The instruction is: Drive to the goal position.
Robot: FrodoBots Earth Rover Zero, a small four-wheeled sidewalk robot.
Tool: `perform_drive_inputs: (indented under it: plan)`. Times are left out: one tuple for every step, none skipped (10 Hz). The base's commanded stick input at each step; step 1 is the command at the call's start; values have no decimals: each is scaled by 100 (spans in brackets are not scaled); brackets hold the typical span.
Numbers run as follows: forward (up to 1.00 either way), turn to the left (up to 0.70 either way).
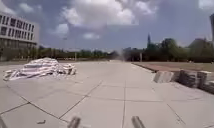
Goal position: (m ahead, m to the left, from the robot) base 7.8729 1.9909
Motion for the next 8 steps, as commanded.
perform_drive_inputs:
  plan:
    - [70, 0]
    - [70, 0]
    - [70, 0]
    - [70, 0]
    - [70, 0]
    - [70, 0]
    - [70, 0]
    - [70, 0]
